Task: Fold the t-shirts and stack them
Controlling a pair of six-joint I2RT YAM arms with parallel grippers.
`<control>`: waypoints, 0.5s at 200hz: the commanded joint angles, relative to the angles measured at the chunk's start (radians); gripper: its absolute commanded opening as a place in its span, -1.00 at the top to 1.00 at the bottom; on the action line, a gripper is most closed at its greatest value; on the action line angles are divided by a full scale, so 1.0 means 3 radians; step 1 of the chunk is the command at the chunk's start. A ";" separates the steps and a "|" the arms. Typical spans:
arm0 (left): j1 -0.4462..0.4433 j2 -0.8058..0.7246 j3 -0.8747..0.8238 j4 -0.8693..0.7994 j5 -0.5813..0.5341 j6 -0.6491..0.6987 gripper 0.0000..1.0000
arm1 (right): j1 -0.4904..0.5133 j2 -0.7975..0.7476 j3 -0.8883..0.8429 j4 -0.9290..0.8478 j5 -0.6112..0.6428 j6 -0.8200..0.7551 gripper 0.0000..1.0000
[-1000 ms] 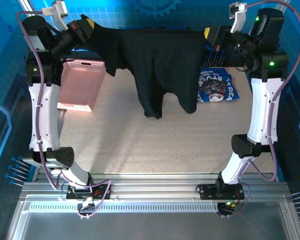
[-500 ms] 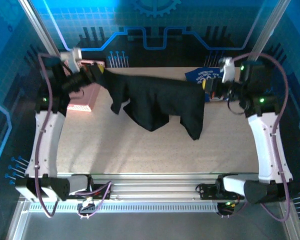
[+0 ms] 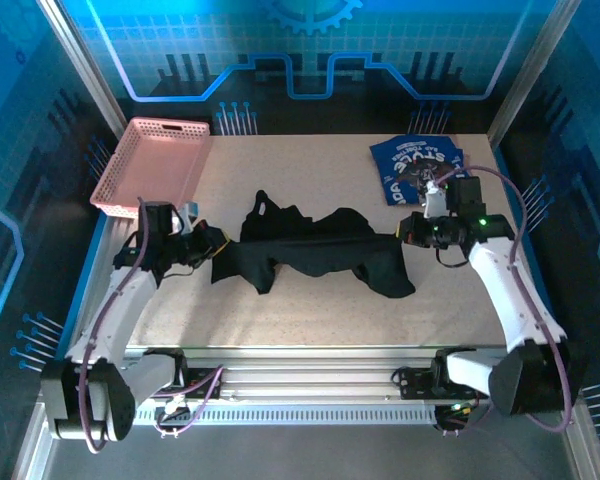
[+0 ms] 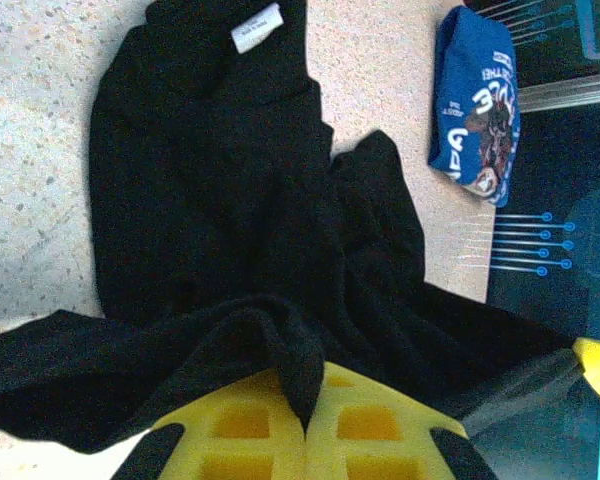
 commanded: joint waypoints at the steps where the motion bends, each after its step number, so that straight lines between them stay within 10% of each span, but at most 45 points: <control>1: 0.0096 0.0322 0.0375 0.0235 -0.0630 0.0014 1.00 | -0.0173 0.0347 0.0400 0.0245 0.0492 0.0065 1.00; 58: 0.0118 0.1051 0.2027 -0.0216 -0.0953 0.0705 1.00 | -0.0048 0.1201 0.1924 0.0051 0.0620 -0.0135 1.00; 100: 0.0032 0.0634 0.1253 0.0012 -0.0965 0.0508 1.00 | -0.0001 0.0909 0.1251 0.0228 0.0760 -0.0077 1.00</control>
